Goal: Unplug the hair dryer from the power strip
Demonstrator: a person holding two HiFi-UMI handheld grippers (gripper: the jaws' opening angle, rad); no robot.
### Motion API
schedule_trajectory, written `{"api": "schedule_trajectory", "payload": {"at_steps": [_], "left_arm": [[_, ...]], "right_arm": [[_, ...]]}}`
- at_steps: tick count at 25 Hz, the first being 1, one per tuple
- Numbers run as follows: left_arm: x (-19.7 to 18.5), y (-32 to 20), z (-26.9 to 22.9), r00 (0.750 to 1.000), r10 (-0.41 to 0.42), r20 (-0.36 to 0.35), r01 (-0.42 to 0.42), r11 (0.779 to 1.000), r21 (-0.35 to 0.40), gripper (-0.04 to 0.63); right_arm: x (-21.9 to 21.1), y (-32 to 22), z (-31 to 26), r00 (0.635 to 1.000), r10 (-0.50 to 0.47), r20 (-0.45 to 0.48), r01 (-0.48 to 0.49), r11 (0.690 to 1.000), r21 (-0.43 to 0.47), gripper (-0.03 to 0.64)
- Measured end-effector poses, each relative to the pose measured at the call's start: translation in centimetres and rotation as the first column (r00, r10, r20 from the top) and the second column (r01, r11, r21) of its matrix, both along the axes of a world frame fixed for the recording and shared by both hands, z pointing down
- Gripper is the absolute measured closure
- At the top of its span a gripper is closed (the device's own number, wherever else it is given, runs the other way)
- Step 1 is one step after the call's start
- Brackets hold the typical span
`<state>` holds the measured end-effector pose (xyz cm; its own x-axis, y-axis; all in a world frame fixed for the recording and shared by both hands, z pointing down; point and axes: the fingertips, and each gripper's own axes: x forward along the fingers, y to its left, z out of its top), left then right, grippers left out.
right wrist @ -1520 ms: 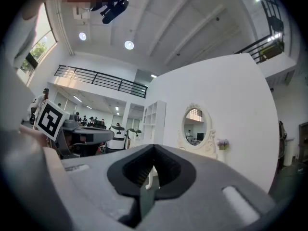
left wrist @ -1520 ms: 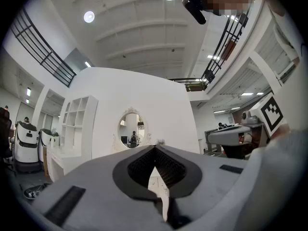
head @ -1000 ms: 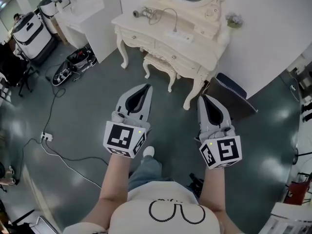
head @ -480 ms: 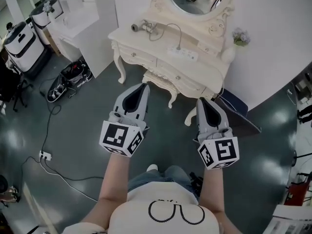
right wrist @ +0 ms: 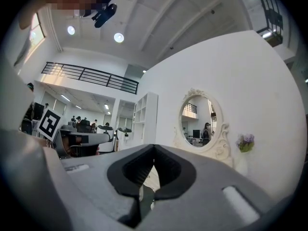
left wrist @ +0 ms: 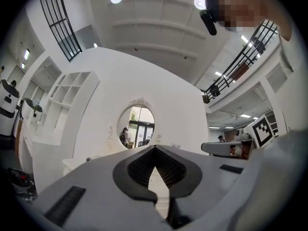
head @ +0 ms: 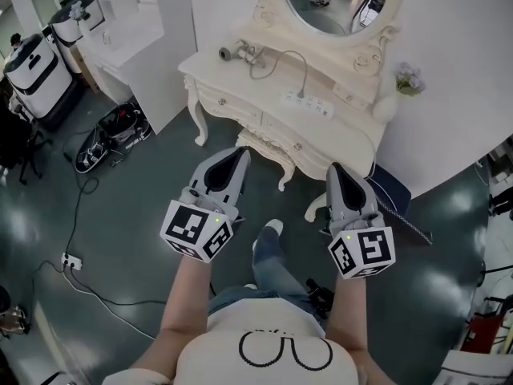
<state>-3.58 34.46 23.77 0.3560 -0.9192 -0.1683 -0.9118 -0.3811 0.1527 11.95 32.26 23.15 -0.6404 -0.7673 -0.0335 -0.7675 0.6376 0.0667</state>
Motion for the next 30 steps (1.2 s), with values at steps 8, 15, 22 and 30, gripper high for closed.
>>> {"api": "schedule_trajectory", "payload": {"at_steps": [8, 15, 22, 30], "left_arm": [[-1.4, -9.8, 2.2, 1.0, -0.017, 0.011, 0.017, 0.999, -0.035, 0.597], [-1.0, -21.3, 4.2, 0.999, 0.046, -0.019, -0.048, 0.993, -0.104, 0.597], [-0.6, -32.3, 7.5, 0.995, 0.084, 0.058, -0.073, 0.983, -0.171, 0.597], [-0.6, -38.8, 10.6, 0.987, 0.144, 0.07, -0.122, 0.96, -0.25, 0.597]], "right_arm": [[-2.1, -10.5, 2.2, 0.999, -0.025, 0.023, 0.026, 0.999, -0.028, 0.617], [-2.7, -22.3, 3.0, 0.999, 0.0, 0.034, 0.002, 0.998, -0.059, 0.617], [-3.0, -31.5, 5.2, 1.0, 0.021, -0.013, -0.022, 0.995, -0.095, 0.617], [-3.4, -36.7, 7.4, 0.996, 0.049, -0.07, -0.059, 0.986, -0.157, 0.617]]}}
